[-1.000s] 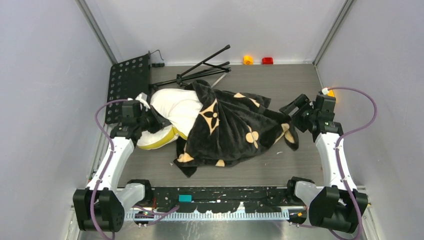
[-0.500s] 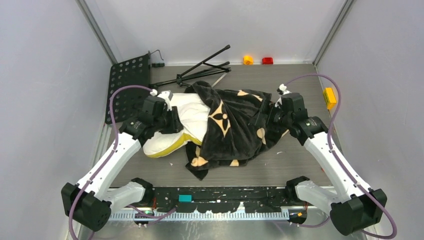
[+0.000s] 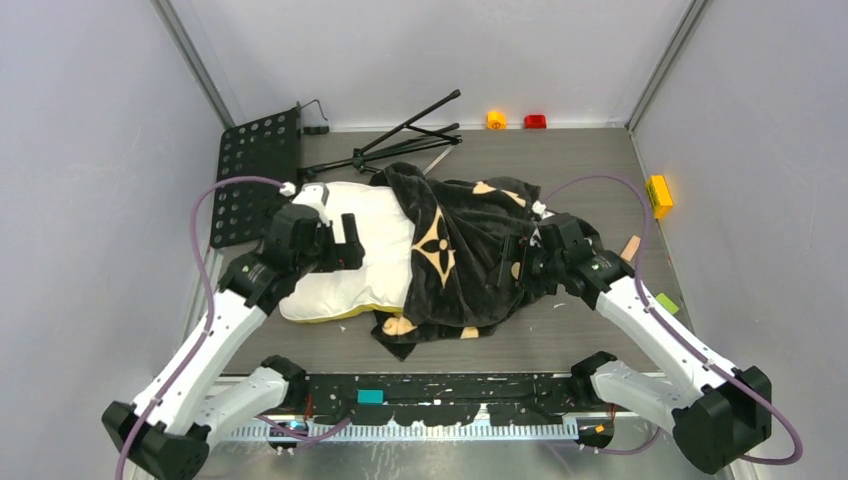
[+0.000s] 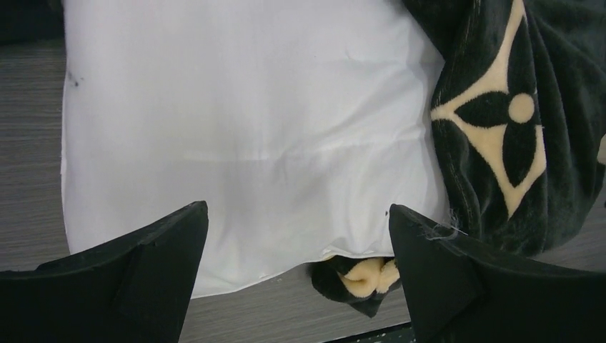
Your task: Remove the pillowcase from the pillow
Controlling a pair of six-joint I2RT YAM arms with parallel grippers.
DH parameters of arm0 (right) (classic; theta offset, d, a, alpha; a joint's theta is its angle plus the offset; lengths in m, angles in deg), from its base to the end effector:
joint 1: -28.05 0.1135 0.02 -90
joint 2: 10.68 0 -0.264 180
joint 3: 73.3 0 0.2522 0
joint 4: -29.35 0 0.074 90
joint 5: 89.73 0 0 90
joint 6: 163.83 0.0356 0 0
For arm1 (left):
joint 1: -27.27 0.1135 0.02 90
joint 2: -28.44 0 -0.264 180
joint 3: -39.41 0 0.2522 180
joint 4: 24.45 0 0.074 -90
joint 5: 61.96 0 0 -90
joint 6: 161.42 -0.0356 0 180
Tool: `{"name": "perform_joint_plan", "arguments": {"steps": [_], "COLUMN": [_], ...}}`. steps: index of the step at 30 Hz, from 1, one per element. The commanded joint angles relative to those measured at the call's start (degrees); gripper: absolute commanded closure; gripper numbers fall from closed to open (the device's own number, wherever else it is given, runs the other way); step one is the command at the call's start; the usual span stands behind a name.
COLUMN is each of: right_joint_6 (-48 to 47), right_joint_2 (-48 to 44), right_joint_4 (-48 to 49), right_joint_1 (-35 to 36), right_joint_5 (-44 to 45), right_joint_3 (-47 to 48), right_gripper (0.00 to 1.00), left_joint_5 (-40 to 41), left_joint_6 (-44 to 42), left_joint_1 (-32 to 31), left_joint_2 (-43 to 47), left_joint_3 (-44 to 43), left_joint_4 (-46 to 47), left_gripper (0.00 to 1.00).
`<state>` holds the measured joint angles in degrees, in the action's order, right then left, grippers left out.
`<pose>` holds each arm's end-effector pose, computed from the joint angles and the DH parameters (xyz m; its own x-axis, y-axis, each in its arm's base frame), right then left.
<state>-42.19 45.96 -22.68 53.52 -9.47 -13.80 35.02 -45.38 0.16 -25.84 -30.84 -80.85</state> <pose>0.1762 0.0906 0.2640 -0.8563 0.1648 -0.4895 -0.0875 0.8877 0.4520 0.1725 -0.0834 0.3263 -0.6811 -0.1408 -0.7185 0.0790 0.9615 -0.2634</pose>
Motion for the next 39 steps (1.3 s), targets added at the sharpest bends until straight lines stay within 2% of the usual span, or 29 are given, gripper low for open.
{"name": "perform_joint_plan", "arguments": {"steps": [1,4,7,11,14,18,20,26,32,39], "right_joint_6": [2.82,3.94,3.94,1.08,-1.28,-3.28,-4.24,-7.26,-7.08,-5.33], "right_joint_2": [2.48,7.26,14.35,25.05,30.67,30.79,28.63,20.54,9.62,12.53], "right_joint_4": [7.92,13.97,17.74,18.36,15.74,12.47,10.81,2.47,-0.79,1.25], "right_joint_1": [0.31,0.27,0.27,0.13,-0.06,-0.17,-0.17,0.45,4.87,9.5], "right_joint_5": [0.03,0.84,3.01,5.84,8.14,9.22,9.34,4.93,3.4,3.89], "right_joint_3": [-3.87,-3.72,-0.04,10.03,19.23,24.6,24.63,21.58,17.57,17.12], "right_gripper": [0.11,0.11,0.11,0.11,0.1,0.1,0.09,0.09,0.08,0.08], "left_joint_5": [4.69,-0.06,-0.93,-1.66,-5.04,-16.44,-18.39,-12.67,1.76,5.99], "left_joint_6": [3.91,3.55,3.13,0.9,-1.15,-4.49,-5.14,-7.67,-12.6,-13.62], "left_joint_1": [-0.04,0.0,0.03,0.04,-0.04,-0.09,-0.4,-4.9,-12.93,-15.9], "left_joint_2": [6.0,7.45,6.55,3.82,1.62,-1.99,-3.34,-3.04,-7.0,-17.01], "left_joint_3": [4.91,7.5,6.97,5.1,3.85,3.11,2.71,1.6,-5.18,-11.14], "left_joint_4": [7.21,9.66,8.14,4.89,3.36,3.21,2.23,2.79,-2.06,-5.67], "left_gripper": [0.0,0.0,0.0,0.0,0.0,0.06,0.08,0.06,0.06,0.02]}}
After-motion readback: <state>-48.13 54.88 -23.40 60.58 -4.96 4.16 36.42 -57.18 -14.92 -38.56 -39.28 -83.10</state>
